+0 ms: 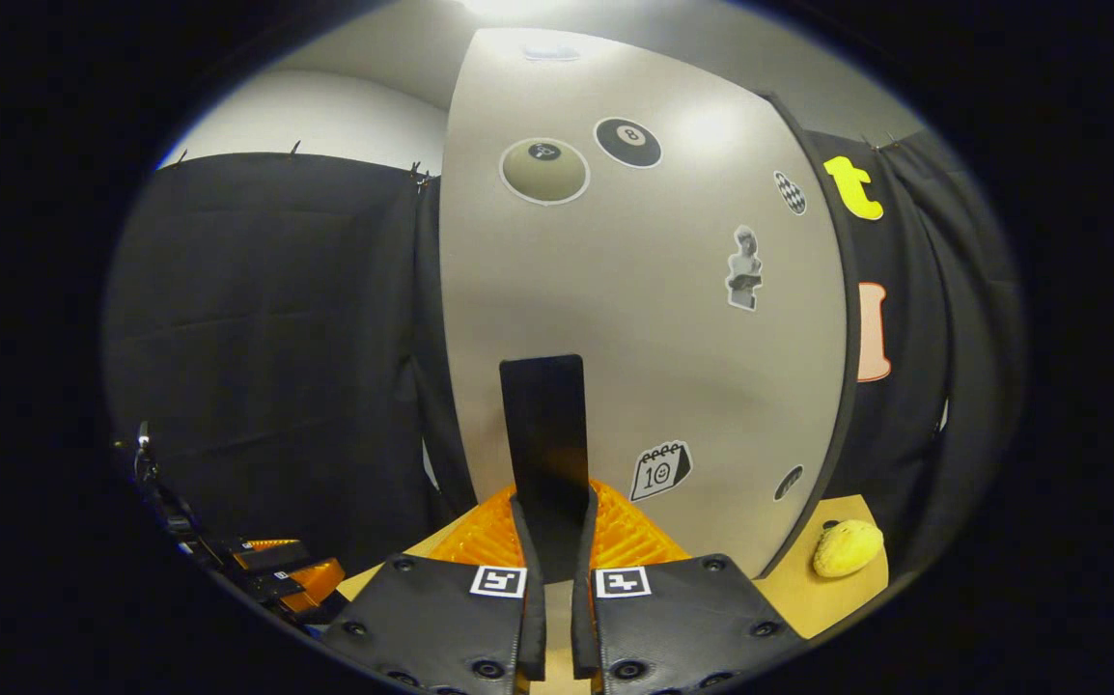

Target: Open the cabinet door with the right hand, grasp the bottle in the cabinet with the left hand and place it on the coaster, then close the cabinet door with the right hand.

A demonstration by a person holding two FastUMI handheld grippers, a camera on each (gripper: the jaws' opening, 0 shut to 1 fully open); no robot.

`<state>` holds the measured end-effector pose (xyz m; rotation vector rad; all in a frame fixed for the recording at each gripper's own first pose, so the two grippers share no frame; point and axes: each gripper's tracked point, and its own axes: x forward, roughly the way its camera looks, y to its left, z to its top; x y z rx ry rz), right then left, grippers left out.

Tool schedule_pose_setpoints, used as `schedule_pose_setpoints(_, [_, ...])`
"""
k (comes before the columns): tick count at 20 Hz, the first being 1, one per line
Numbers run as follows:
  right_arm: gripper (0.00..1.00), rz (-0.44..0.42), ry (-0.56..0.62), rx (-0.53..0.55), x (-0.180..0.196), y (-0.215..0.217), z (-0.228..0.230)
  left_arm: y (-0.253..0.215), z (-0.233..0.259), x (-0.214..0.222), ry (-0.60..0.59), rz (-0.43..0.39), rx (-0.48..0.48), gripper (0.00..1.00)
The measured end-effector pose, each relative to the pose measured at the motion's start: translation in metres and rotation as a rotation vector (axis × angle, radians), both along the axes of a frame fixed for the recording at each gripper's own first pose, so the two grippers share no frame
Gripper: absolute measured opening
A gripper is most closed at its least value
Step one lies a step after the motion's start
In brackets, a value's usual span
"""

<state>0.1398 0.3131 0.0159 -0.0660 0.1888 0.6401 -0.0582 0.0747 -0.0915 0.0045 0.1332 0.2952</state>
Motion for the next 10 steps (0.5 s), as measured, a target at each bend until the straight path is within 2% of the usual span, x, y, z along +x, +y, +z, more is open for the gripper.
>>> schedule_pose_setpoints(2, [0.12, -0.019, 0.011, 0.023, 0.0, -0.003, 0.001, -0.006, 0.001, 0.007, 0.002, -0.026, 0.016, 0.84])
schedule_pose_setpoints(3, [0.12, -0.029, 0.014, 0.031, 0.001, -0.002, 0.0, -0.011, 0.001, 0.011, 0.004, -0.043, 0.02, 0.82])
schedule_pose_setpoints(10, [0.12, -0.118, 0.01, 0.047, 0.003, -0.012, 0.003, -0.048, 0.006, 0.042, 0.019, -0.185, 0.043, 0.82])
